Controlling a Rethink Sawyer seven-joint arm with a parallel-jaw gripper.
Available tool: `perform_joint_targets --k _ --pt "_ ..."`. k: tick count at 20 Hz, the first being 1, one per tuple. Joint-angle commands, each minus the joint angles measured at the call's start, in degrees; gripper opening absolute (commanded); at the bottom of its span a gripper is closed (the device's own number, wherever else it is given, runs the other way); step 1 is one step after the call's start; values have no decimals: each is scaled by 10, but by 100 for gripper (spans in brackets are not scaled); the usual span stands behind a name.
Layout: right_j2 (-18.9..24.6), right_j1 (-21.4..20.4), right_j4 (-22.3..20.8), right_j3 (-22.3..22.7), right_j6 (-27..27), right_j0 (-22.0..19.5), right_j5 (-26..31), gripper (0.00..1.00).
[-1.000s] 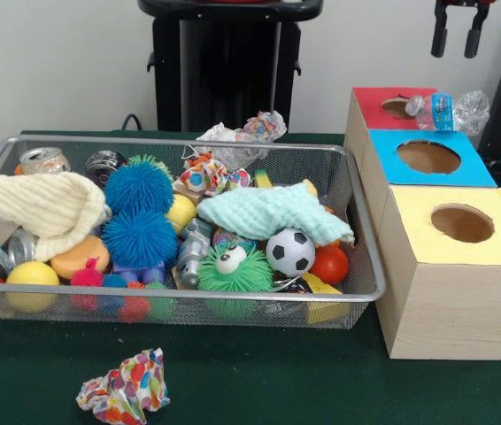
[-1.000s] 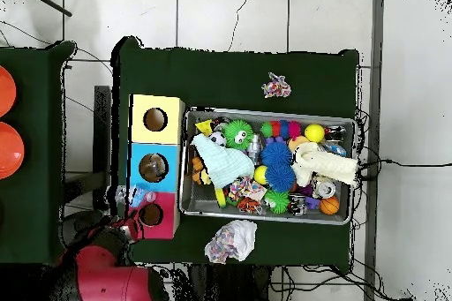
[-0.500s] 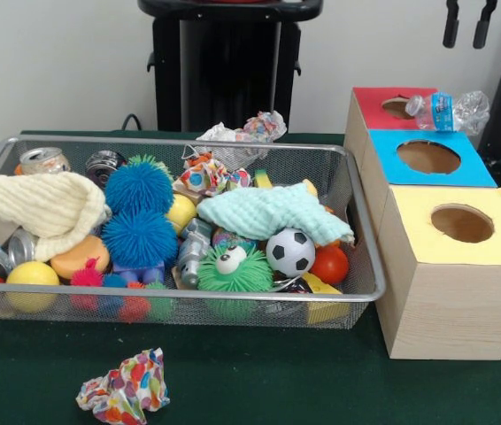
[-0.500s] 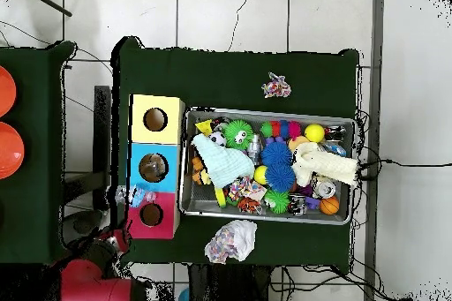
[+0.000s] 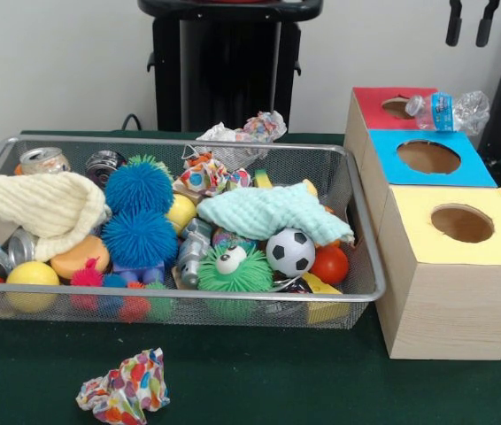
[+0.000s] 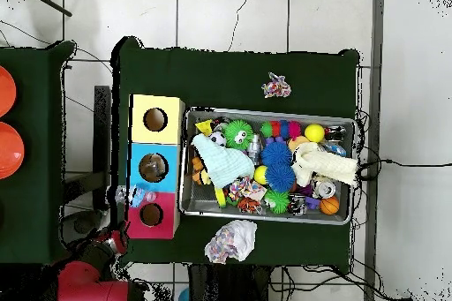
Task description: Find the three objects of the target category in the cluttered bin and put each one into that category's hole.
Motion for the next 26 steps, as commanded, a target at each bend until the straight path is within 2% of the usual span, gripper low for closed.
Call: perform_joint_targets --k 1,18,26 --pt "9 22 27 28 173 -5 25 100" --pt "30 52 14 52 190 -12 -48 100" --pt "32 49 3 57 191 -12 -49 100"
